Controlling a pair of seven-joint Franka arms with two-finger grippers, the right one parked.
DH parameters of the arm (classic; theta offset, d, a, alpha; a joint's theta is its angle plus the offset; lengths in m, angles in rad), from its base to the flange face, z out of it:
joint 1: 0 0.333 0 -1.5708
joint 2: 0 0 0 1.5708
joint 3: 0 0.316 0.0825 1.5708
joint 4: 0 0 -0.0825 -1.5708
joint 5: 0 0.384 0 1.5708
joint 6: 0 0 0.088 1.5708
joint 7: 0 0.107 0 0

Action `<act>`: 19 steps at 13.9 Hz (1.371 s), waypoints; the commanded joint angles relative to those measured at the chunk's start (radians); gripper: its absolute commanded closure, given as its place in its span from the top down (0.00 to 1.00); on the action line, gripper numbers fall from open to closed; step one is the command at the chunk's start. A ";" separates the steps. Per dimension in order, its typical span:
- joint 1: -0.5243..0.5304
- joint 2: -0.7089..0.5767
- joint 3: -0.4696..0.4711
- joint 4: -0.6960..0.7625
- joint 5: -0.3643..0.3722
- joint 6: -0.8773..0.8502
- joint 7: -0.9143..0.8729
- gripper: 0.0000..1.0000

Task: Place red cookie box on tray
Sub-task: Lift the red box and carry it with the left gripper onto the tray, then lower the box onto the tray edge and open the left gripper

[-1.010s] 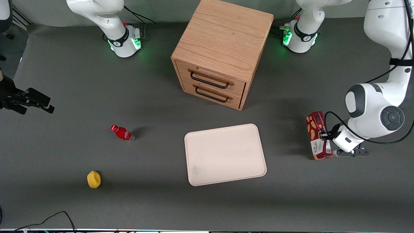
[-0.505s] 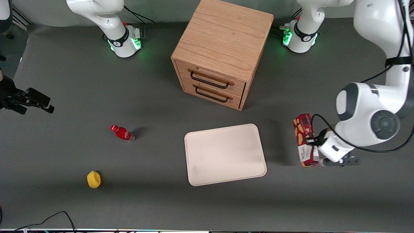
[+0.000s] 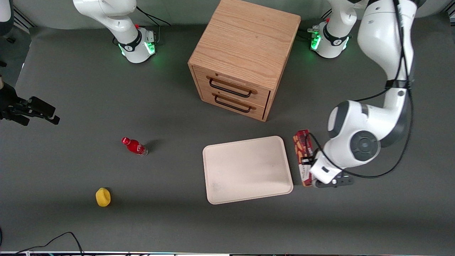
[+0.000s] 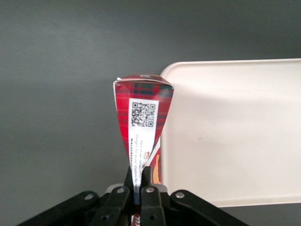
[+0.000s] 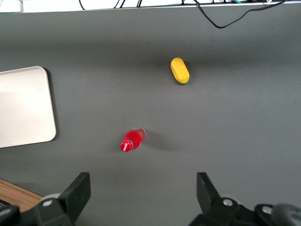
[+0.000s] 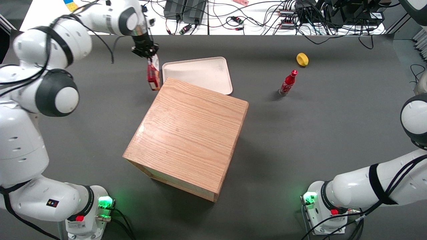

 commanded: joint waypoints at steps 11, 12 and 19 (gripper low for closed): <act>-0.121 0.138 0.019 0.075 0.046 0.072 -0.162 0.00; -0.119 0.138 0.019 0.074 0.054 0.072 -0.150 0.80; -0.075 0.048 0.025 0.103 0.072 -0.064 -0.148 1.00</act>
